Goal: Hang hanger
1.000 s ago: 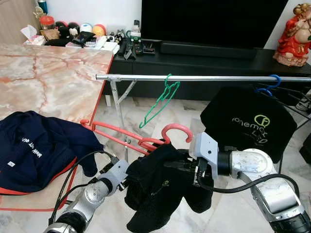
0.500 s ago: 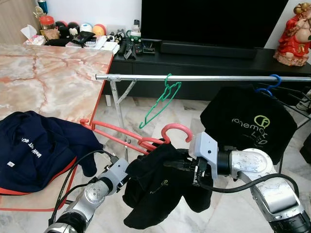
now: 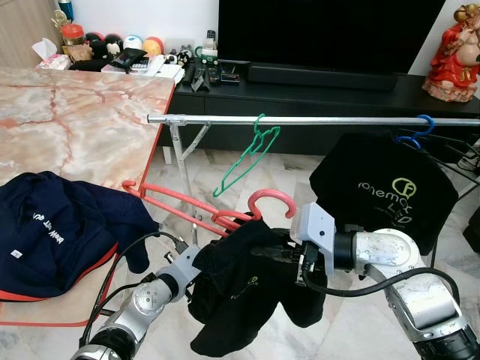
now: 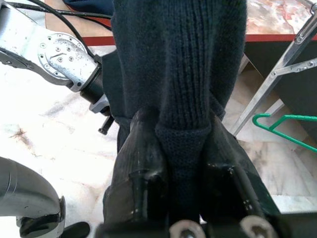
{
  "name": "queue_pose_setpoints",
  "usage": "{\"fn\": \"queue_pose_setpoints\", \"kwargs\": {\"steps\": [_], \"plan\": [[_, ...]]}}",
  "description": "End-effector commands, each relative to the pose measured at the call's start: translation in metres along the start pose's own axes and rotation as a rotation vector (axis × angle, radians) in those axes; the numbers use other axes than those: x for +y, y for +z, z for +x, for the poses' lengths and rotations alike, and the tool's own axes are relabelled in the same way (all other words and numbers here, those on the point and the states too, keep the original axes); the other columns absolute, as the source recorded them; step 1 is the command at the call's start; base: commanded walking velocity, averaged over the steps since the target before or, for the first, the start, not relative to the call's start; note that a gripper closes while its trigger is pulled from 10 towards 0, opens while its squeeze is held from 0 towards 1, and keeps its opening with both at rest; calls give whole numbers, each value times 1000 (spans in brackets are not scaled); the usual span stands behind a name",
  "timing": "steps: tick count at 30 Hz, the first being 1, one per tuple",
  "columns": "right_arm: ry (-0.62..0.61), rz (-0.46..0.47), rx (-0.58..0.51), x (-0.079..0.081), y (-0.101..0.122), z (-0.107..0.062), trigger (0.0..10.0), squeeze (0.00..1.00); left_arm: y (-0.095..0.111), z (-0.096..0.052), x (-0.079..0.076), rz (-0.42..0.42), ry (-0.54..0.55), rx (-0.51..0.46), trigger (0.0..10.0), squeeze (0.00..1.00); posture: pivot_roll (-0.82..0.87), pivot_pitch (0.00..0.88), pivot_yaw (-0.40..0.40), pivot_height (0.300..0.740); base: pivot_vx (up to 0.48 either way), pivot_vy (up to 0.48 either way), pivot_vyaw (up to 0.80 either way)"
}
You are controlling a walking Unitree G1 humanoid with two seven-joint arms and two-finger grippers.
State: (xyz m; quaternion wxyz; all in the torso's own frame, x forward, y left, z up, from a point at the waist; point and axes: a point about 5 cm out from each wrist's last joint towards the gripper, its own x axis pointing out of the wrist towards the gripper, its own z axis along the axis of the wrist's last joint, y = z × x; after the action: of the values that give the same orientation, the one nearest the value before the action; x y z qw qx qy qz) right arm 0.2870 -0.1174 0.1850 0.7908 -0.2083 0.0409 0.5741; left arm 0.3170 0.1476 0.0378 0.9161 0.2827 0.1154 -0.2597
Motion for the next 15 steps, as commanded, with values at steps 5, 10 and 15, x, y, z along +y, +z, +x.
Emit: {"fn": "queue_pose_setpoints", "kwargs": {"steps": [5,10,15], "plan": [[-21,-26,-34,-7,10,-1,0,0,-2,-1,-6,4,-42,0,0,0,-7,81,-38,740,0,0,0],[-27,-29,-33,-7,10,-1,0,0,-6,-3,-11,15,-84,9,0,0,-6,81,-38,740,0,0,0],[-28,-24,-32,-7,9,0,0,0,-6,-4,-8,4,-67,3,0,0,-3,81,-38,740,0,0,0]]}}
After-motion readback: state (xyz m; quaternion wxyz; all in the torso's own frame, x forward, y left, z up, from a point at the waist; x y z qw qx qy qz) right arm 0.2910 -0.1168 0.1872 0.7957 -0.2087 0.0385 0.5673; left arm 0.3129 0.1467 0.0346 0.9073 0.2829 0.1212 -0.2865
